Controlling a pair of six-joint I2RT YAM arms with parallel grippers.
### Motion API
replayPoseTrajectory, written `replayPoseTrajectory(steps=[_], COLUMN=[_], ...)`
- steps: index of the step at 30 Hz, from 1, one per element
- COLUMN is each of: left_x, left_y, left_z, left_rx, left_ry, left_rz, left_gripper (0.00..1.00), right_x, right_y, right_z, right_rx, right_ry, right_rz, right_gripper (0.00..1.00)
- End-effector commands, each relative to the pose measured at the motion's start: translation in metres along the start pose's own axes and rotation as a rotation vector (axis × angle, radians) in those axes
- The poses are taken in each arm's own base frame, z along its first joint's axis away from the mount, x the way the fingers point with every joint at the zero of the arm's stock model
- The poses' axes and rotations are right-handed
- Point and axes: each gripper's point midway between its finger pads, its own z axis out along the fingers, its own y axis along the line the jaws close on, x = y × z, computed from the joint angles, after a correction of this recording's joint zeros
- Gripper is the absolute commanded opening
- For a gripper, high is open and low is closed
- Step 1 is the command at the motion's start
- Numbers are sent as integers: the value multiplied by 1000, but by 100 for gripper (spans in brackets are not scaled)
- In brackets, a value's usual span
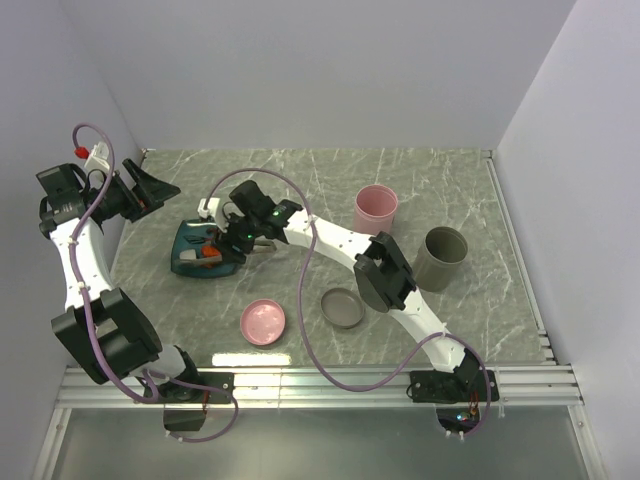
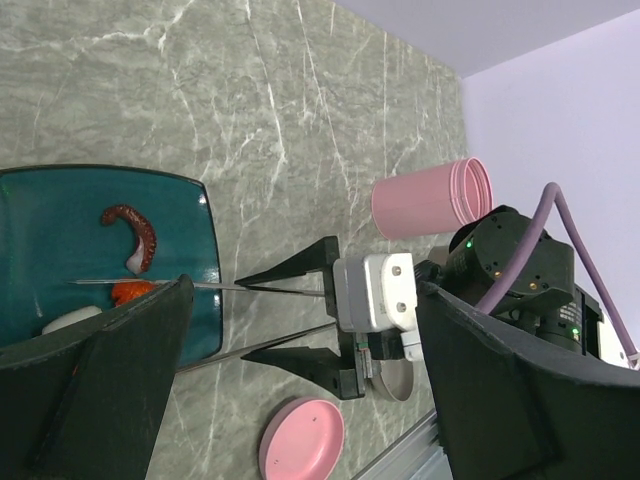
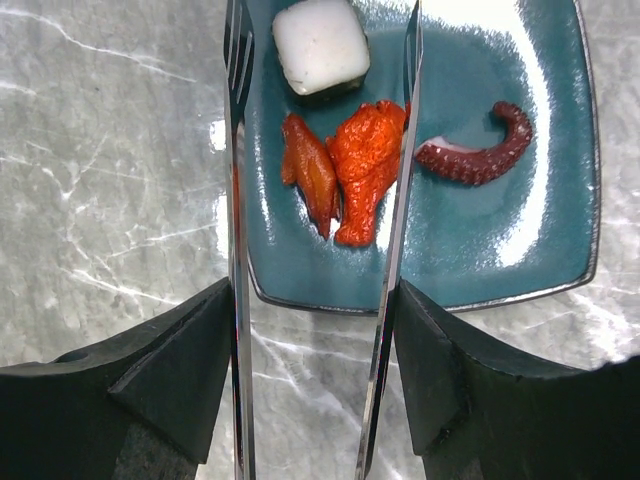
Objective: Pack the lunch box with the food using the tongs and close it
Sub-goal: Pick up the fake food from the plate.
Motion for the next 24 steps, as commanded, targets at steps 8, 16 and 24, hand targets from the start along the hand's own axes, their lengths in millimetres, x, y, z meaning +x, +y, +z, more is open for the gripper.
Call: replayPoseTrajectory(steps=[8,16,24], left_x=[-2,-1,-2], left_y=[-11,-10,-8], left_z=[-5,-7,-6], left_rx=[34,33,35], left_ry=[-9,-11,-10], left_rz=[48,47,41], left_gripper=[99,99,99], right_x=[-24,-16,-17], right_y=[8,6,8], right_z=[4,9,11], right_rx=[7,14,12], right_ry=[-32,-10,-8], right_rz=[-93,-102,-113], right_gripper=[68,67,63])
